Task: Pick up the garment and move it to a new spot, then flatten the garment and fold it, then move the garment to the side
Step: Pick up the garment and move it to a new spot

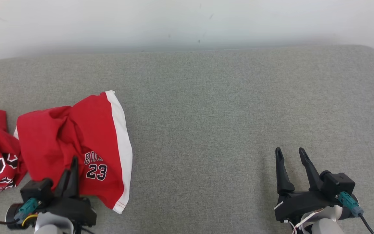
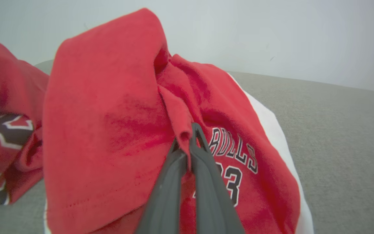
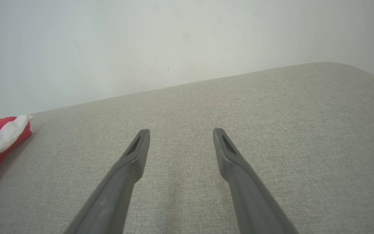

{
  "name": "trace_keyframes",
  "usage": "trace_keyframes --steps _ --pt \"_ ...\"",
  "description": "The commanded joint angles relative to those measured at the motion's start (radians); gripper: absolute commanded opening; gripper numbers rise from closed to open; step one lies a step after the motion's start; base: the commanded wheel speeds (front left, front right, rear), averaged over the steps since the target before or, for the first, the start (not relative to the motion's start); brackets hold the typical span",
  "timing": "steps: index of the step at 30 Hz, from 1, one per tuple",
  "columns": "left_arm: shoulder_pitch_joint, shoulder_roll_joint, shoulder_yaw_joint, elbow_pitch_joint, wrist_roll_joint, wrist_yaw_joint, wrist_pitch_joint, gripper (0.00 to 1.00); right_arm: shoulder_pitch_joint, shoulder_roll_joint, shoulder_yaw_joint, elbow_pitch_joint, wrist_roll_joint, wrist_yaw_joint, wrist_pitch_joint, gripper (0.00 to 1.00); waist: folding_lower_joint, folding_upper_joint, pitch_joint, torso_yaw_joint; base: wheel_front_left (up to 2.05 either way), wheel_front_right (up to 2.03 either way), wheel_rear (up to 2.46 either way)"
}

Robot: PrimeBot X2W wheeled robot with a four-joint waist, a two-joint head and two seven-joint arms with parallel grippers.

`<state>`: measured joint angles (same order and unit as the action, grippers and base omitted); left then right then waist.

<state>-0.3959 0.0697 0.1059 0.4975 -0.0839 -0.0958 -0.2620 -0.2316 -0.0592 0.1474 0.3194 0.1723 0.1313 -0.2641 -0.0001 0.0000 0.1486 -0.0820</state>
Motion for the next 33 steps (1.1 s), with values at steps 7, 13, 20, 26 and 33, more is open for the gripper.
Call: trace_keyframes --steps 7,13,20,26,33 --pt "-0.069 -0.017 -0.136 -0.136 -0.025 -0.029 -0.004 0.00 0.011 0.002 0.002 0.001 -0.002 -0.001 0.000 1.00 0.0001 0.0000 0.000 0.000 0.00 0.00 0.00" --pt "-0.139 -0.019 -0.313 -0.180 -0.084 -0.034 -0.004 0.00 0.006 0.004 0.010 0.001 0.002 -0.001 0.000 1.00 0.0001 0.0000 0.004 -0.005 0.00 0.00 0.00" --pt "-0.212 -0.018 -0.577 -0.150 -0.283 -0.034 -0.004 0.00 -0.008 0.004 0.029 0.005 0.005 -0.001 0.000 1.00 0.0001 0.0000 0.017 -0.026 0.00 0.00 0.00" --pt "-0.269 -0.017 -0.792 -0.051 -0.419 -0.034 -0.004 1.00 -0.017 0.000 0.055 0.010 0.005 -0.001 0.000 1.00 0.0001 0.0000 0.017 -0.047 0.00 0.00 0.00" --pt "-0.259 -0.017 -0.795 -0.006 -0.414 -0.034 -0.004 1.00 -0.013 -0.011 0.065 0.000 0.007 -0.001 0.000 1.00 0.0001 0.0000 0.010 -0.021 0.00 0.00 0.00"
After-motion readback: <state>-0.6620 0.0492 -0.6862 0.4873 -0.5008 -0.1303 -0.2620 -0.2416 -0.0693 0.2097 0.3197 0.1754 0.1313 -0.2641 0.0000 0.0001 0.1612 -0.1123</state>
